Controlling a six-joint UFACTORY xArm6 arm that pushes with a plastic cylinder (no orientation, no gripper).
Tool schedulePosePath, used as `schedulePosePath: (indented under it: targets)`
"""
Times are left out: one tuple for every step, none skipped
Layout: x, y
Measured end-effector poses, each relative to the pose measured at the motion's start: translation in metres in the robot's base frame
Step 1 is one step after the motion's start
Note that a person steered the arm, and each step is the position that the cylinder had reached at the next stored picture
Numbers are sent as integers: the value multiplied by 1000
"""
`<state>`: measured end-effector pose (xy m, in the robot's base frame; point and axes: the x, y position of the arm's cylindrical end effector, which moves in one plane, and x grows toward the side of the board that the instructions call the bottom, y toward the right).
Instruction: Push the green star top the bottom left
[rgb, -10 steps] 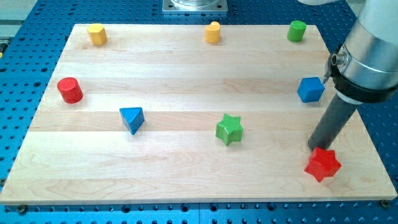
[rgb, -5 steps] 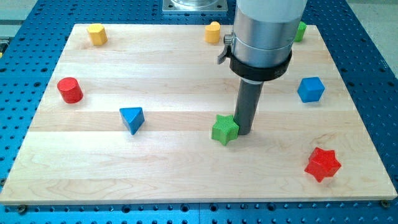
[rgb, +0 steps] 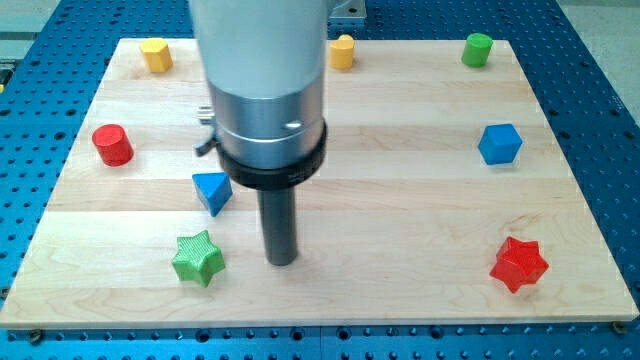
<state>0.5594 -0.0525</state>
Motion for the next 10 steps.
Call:
schedulePosePath:
  targets:
    - [7, -86]
    - [9, -100]
    - [28, -55]
    - [49, -72]
    - [50, -132]
    - [50, -151]
    - [47, -78]
    - [32, -101]
    - [28, -174]
    - [6, -150]
